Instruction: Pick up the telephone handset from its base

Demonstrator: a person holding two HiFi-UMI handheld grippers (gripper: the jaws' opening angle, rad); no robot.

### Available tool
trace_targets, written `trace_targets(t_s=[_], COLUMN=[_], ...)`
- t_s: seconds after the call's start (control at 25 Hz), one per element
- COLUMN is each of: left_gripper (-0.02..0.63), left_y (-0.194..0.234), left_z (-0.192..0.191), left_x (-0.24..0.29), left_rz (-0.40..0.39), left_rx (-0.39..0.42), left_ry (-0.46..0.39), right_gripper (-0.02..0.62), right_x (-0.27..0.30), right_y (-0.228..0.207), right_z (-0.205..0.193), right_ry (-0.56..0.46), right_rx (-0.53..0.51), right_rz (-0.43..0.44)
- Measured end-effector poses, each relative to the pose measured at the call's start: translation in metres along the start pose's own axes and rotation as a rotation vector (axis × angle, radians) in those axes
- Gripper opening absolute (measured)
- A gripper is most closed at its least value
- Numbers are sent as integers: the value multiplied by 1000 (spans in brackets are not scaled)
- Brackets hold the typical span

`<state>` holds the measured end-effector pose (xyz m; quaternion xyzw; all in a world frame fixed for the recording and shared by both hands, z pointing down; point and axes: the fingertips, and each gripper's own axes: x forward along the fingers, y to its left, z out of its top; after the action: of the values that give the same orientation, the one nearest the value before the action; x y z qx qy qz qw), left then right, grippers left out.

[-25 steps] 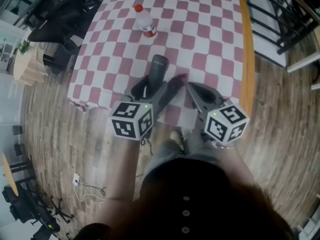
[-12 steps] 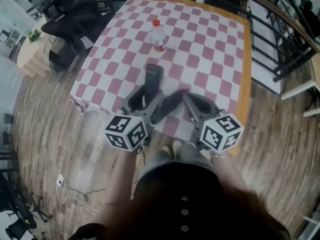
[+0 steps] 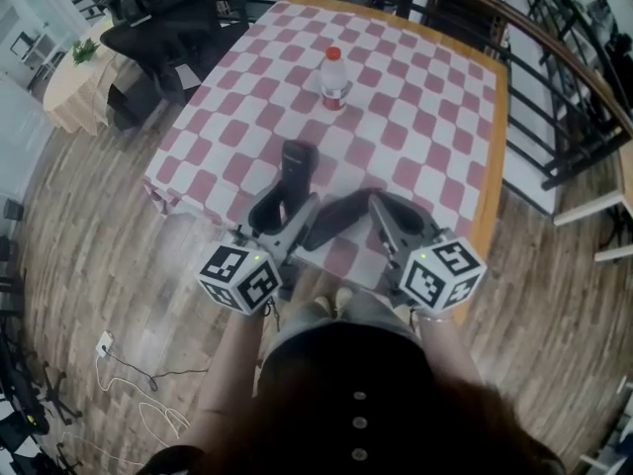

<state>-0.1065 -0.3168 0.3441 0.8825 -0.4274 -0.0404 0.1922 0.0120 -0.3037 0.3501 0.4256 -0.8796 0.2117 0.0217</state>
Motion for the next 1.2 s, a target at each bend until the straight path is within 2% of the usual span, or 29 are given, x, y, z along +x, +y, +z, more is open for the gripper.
trace_targets(t_s=[0.4, 0.72, 1.2], left_gripper=[259, 258, 258], left_y=[-2, -8, -9], left_z=[-4, -13, -20], left_x=[-12, -12, -9], left_rz=[-38, -77, -90], left_rx=[0, 1, 9], left_ry=[-25, -10, 18], right_gripper=[9, 9, 9], right_x=[3, 5, 7], right_y=[3, 12, 11], right_z=[-1, -4, -11], right_ry=[-1, 1, 33], right_rx=[-14, -23, -26], right_rz=[29, 75, 71])
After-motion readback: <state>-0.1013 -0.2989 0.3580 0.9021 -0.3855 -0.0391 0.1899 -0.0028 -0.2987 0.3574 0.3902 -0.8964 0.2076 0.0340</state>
